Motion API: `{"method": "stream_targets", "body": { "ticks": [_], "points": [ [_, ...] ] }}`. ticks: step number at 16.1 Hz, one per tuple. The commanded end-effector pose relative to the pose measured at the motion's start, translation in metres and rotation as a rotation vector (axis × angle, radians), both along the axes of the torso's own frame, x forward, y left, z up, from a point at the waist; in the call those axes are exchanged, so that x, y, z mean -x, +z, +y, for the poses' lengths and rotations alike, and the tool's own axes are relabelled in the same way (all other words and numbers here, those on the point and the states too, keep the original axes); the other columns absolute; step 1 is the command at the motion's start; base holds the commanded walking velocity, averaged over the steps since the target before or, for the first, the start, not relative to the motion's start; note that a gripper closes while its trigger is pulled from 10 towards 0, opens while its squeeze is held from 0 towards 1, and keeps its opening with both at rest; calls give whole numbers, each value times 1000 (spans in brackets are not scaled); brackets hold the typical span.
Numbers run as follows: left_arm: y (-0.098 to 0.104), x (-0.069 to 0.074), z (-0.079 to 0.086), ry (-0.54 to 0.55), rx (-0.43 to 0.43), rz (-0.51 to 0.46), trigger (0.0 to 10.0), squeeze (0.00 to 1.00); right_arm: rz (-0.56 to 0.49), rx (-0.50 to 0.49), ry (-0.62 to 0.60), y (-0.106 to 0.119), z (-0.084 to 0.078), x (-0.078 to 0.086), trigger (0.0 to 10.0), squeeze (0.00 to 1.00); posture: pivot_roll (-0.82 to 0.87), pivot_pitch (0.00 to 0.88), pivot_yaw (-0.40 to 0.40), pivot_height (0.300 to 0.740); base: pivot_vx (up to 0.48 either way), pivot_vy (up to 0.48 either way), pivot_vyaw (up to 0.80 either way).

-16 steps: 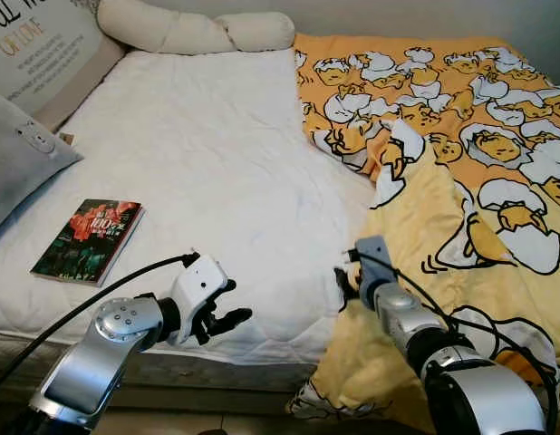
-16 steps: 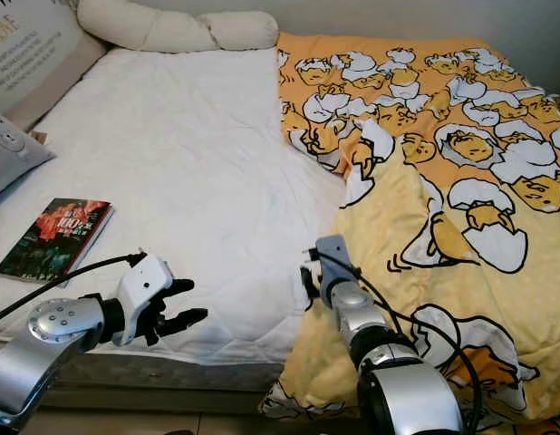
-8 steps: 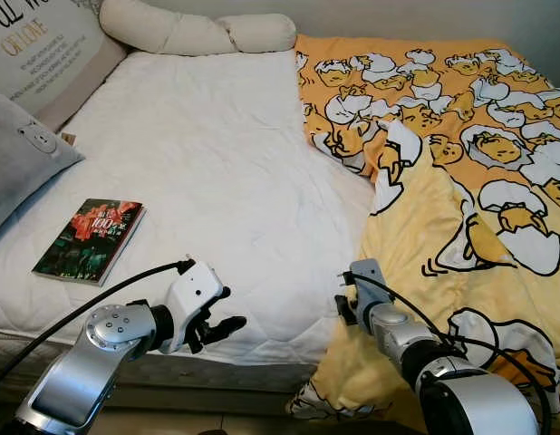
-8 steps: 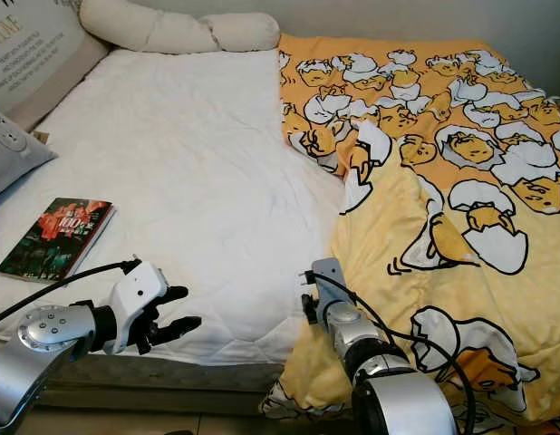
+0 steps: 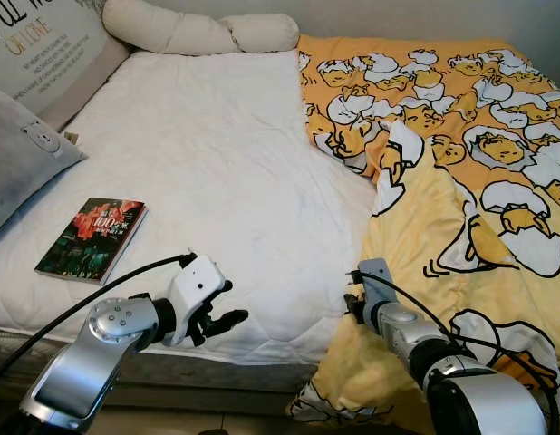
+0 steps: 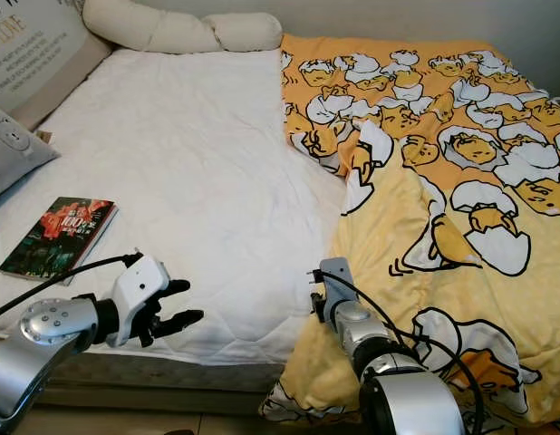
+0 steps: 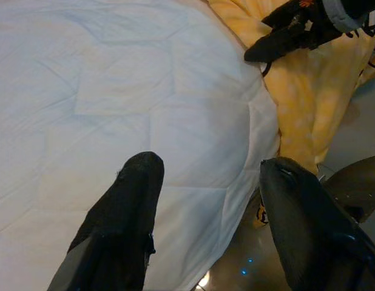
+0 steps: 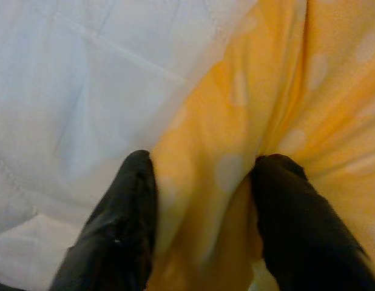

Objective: Clean up the room

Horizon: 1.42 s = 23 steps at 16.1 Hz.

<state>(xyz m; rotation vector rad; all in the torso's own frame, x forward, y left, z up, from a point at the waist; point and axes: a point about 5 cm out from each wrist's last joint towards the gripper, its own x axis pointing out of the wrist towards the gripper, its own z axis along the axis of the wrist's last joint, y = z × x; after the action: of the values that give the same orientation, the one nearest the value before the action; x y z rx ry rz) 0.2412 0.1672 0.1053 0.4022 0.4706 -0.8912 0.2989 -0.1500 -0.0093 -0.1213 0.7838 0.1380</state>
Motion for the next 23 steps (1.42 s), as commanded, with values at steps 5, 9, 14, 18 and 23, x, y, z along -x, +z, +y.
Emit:
{"method": "stream_targets", "body": {
  "ticks": [5, 9, 14, 18, 23],
  "points": [
    [-1, -3, 1, -7, -10, -1, 10000, 0, 26, -36, -16, -8, -6, 9, 0, 0, 183, 0, 36, 740, 0, 0, 0],
    [-1, -4, 0, -15, -8, 1, 10000, 0, -13, -138, 47, -1, -2, 3, 0, 0, 181, 0, 36, 740, 0, 0, 0],
    [-2, -2, 1, -17, -5, 9, 10000, 0, 54, -445, 594, 4, 12, 22, 0, 0, 187, 0, 31, 740, 0, 0, 0],
    [-2, -1, 2, -15, -5, 15, 10000, 0, 240, -455, 902, -12, -13, 64, 0, 0, 183, 0, 31, 740, 0, 0, 0],
    [-2, -4, -1, -31, -4, 16, 10000, 0, 295, -434, 889, -30, -12, 87, 0, 0, 165, 0, 52, 740, 0, 0, 0]
  ]
}}
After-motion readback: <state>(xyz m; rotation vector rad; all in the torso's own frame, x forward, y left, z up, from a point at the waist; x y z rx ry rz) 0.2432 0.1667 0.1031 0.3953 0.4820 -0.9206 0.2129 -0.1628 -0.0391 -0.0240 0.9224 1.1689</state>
